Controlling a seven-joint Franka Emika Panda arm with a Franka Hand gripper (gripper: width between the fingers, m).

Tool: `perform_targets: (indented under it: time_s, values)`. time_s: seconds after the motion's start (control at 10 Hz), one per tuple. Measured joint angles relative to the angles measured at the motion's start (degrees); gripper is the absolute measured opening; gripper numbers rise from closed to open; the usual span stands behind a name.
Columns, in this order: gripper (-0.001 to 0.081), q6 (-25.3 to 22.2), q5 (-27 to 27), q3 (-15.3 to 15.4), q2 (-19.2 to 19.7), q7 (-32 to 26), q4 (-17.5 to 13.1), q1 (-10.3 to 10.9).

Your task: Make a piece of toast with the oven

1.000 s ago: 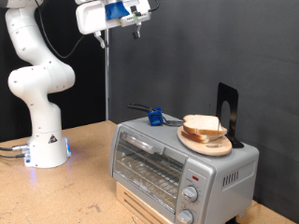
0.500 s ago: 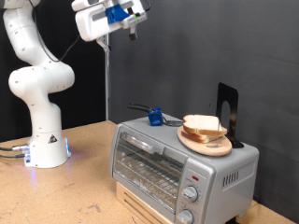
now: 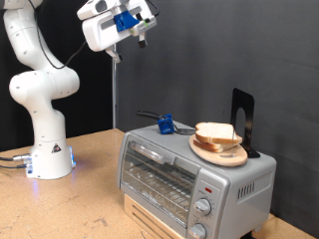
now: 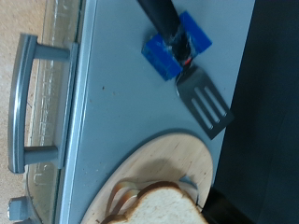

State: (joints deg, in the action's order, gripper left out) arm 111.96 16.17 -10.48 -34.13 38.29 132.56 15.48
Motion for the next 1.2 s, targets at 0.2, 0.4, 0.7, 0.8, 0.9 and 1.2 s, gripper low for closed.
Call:
perform_targets:
  time_s: [0.2,0.4,0.7,0.8,0.9,1.2]
  values:
    - [0.0809,3.88,0.32,-0.69,1.05,0.12,2.89,-0.38]
    - [0.0809,7.17,0.57,-2.55,3.52,-0.21,4.62,-0.72]
    - [0.0809,9.37,-0.1,-5.42,6.97,-4.45,6.53,-1.31]
    - [0.0809,10.34,-0.34,-6.06,7.79,-6.23,7.36,-1.52]
    - [0.0809,11.58,-0.54,-6.33,8.29,-7.0,8.19,-1.73]
    - [0.0809,13.38,-0.56,-6.35,8.73,-7.25,9.23,-2.01]
